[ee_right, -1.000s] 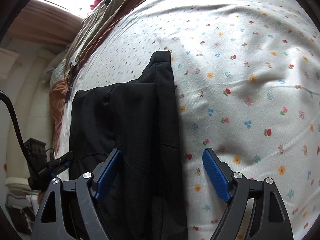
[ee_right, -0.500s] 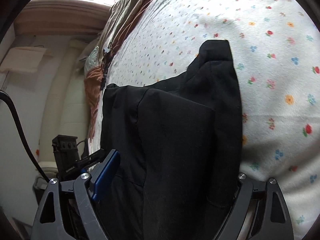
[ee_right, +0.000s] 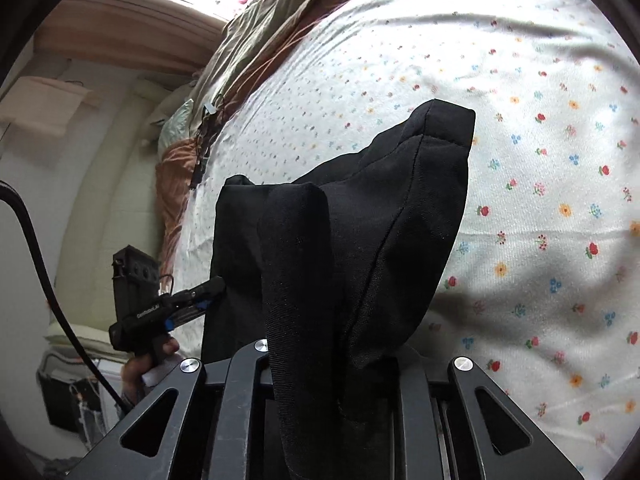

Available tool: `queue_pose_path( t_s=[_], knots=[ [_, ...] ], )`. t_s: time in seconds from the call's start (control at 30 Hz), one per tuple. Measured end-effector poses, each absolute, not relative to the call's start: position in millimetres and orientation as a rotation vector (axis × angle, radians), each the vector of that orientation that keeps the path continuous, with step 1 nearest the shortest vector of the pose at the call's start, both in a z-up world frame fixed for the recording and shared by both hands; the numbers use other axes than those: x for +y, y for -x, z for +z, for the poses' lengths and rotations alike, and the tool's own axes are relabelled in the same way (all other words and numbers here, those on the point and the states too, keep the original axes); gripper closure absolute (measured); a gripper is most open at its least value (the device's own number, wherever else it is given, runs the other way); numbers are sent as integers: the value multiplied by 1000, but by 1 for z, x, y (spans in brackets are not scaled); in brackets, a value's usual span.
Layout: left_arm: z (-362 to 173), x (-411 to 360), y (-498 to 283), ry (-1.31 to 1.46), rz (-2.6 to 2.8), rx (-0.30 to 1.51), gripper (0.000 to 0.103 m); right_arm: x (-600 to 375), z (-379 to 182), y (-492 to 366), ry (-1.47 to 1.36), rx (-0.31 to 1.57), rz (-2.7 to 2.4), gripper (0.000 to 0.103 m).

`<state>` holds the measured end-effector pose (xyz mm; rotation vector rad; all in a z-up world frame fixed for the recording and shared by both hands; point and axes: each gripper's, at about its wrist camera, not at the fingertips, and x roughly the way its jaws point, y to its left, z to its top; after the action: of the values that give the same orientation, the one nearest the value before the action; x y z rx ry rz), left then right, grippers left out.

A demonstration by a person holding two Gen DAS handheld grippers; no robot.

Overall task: Fold large clothes
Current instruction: 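Lift the black jacket bundle off the sheet with both tools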

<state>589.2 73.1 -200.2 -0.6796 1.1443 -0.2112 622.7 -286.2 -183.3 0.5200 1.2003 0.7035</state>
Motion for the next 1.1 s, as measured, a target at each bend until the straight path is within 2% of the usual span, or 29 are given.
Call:
queue_pose_path(
  t_s=[0.1, 0.23, 0.73, 1.1],
  knots=[
    [-188, 74, -581, 681, -210, 1121, 66, -280, -161, -612, -481, 1158, 700, 85],
    [-156, 71, -561, 637, -227, 1053, 73, -278, -126, -588, -435, 1091, 699, 86],
    [-37, 62, -435, 590, -313, 792, 77, -289, -18, -456, -371, 854, 706, 86],
    [7, 31, -355, 587, -367, 707, 79, -296, 43, -384, -282, 752, 724, 87]
  ],
)
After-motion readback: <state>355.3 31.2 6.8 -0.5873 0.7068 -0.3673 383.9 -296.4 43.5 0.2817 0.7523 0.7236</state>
